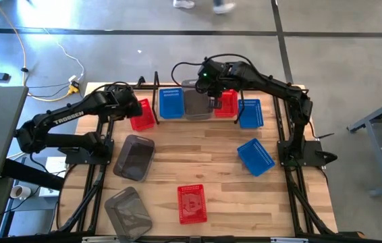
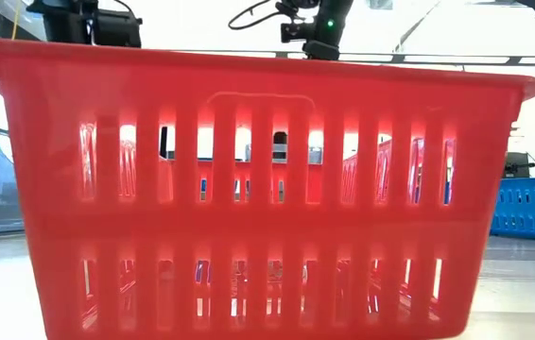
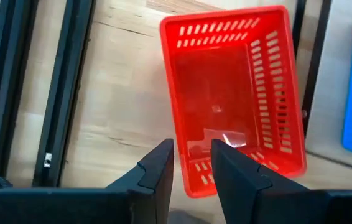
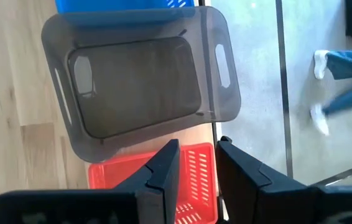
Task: Stack baskets on shelf by color
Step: Stack the top red bin on the red bin on the shelf
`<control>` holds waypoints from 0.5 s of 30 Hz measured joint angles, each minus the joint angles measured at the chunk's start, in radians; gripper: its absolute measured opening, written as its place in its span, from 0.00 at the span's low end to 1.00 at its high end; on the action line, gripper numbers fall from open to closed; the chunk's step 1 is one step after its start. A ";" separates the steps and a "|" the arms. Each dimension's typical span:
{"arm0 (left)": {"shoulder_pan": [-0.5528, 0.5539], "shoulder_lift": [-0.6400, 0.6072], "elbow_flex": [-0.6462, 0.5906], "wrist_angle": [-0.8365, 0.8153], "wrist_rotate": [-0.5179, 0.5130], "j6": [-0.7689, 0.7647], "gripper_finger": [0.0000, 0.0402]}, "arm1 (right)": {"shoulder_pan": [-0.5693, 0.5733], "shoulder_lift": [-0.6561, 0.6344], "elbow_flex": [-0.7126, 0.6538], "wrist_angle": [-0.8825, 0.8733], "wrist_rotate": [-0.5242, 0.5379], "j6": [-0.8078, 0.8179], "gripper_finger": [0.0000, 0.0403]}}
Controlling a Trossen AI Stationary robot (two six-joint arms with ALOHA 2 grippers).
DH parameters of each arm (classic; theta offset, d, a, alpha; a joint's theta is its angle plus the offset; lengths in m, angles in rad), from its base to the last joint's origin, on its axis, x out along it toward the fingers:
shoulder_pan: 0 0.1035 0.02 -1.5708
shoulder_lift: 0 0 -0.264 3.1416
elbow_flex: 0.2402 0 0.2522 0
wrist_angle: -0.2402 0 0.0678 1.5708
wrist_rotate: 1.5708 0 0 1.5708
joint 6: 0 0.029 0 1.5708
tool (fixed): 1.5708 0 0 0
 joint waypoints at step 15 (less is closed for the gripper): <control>0.036 0.092 -0.074 0.123 0.018 -0.066 0.24 | -0.006 0.000 0.000 -0.007 -0.005 -0.015 0.23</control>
